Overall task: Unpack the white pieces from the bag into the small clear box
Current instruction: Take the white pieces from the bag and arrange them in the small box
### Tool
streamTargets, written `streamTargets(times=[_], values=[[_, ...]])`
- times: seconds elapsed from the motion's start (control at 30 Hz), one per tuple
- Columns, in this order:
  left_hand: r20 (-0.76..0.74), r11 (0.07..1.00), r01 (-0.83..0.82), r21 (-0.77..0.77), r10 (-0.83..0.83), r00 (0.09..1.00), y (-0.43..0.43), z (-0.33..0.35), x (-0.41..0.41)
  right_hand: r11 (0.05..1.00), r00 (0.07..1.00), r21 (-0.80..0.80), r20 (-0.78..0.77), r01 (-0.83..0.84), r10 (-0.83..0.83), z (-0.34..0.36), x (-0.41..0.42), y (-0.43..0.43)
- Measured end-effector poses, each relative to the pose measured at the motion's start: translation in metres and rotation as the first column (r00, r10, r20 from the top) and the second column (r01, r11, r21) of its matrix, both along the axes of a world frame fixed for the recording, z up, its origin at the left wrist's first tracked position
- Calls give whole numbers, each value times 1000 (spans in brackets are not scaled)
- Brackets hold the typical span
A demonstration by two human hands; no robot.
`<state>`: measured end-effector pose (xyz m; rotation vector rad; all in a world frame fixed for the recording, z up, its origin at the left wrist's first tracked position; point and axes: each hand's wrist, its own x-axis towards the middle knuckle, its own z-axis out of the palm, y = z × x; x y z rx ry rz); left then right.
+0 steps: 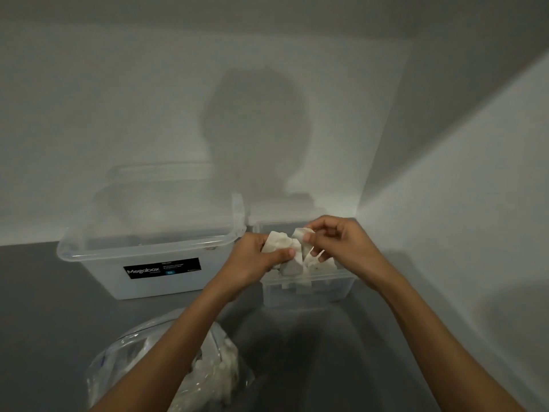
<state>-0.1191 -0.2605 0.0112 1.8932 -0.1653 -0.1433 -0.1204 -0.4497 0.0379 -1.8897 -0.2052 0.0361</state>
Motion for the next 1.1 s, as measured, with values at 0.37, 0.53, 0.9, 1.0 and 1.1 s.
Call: streamTargets(times=[0.37, 0.53, 0.9, 1.0, 1.1], values=[[61, 983, -166, 80, 161, 985, -5, -17, 32, 768, 974, -600, -120, -225, 191, -42, 92, -9], [52, 976, -201, 79, 198, 979, 2, -24, 30, 683, 870, -565, -436, -463, 230, -84, 113, 14], [25, 964, -254, 77, 252, 967, 15, -24, 19, 595, 892, -676, -416, -434, 178, -116, 126, 31], [1, 964, -259, 64, 260, 966, 16, -26, 22, 632, 936, -692, -290, -350, 201, -102, 127, 31], [-23, 967, -253, 31, 253, 967, 16, -25, 27, 827, 965, -498, -161, -259, 205, -72, 120, 31]])
